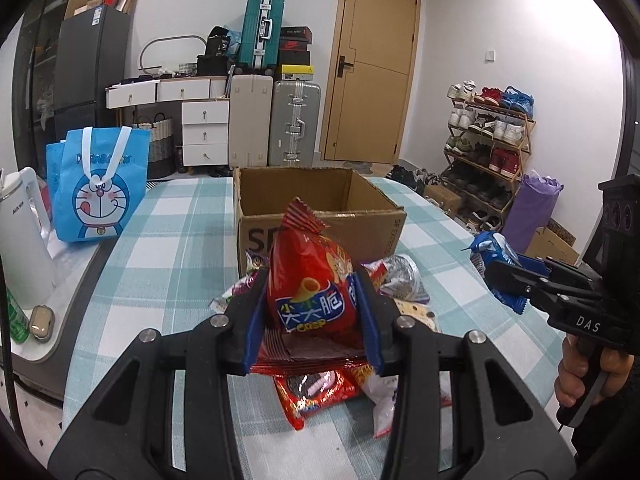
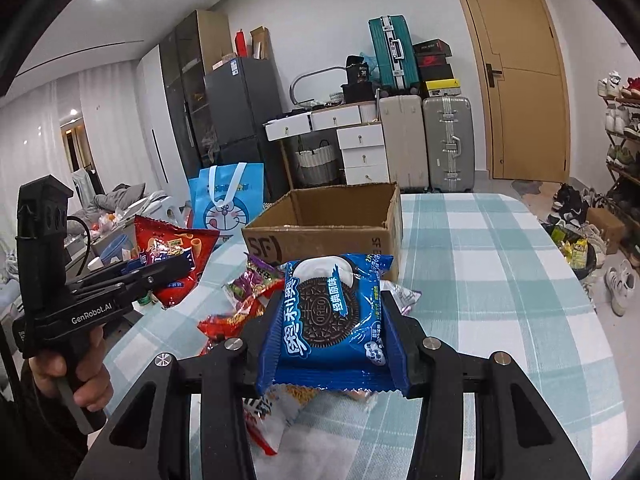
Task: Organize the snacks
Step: 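Carry the red chip bag and blue Oreo pack into the cardboard box with both tools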
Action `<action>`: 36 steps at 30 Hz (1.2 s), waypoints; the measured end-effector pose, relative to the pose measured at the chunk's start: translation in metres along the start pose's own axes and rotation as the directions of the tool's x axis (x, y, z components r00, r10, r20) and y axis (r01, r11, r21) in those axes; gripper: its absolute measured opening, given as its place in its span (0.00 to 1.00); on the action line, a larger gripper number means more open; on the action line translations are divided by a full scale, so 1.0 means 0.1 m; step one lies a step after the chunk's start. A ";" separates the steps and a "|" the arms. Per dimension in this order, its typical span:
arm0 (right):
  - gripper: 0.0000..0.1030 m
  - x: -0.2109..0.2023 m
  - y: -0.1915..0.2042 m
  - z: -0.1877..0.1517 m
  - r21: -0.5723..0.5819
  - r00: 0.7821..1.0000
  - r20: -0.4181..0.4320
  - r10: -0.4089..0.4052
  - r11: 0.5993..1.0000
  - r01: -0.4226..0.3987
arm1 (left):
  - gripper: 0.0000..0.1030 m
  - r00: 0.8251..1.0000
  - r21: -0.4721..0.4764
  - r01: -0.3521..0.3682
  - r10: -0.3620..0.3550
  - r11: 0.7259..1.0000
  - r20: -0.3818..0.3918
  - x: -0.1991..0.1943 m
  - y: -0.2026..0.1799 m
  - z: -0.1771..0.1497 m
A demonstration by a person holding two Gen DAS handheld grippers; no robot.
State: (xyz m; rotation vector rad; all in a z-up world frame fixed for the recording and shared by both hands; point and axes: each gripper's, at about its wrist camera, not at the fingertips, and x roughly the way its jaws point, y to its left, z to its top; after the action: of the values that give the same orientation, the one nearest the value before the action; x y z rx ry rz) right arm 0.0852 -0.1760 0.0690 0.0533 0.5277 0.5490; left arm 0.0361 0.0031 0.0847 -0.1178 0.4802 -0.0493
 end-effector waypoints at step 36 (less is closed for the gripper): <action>0.44 0.70 -0.09 0.80 0.061 0.998 0.018 0.058 0.996 -0.059 | 0.36 0.998 -0.021 -0.063 0.064 0.998 0.027 0.91 0.17 0.92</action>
State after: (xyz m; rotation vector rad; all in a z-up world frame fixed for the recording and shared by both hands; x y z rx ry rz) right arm 0.1795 -0.1404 0.1037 0.1319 0.5279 0.5892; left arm 0.1595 0.0224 0.1219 -0.1229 0.4567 0.0195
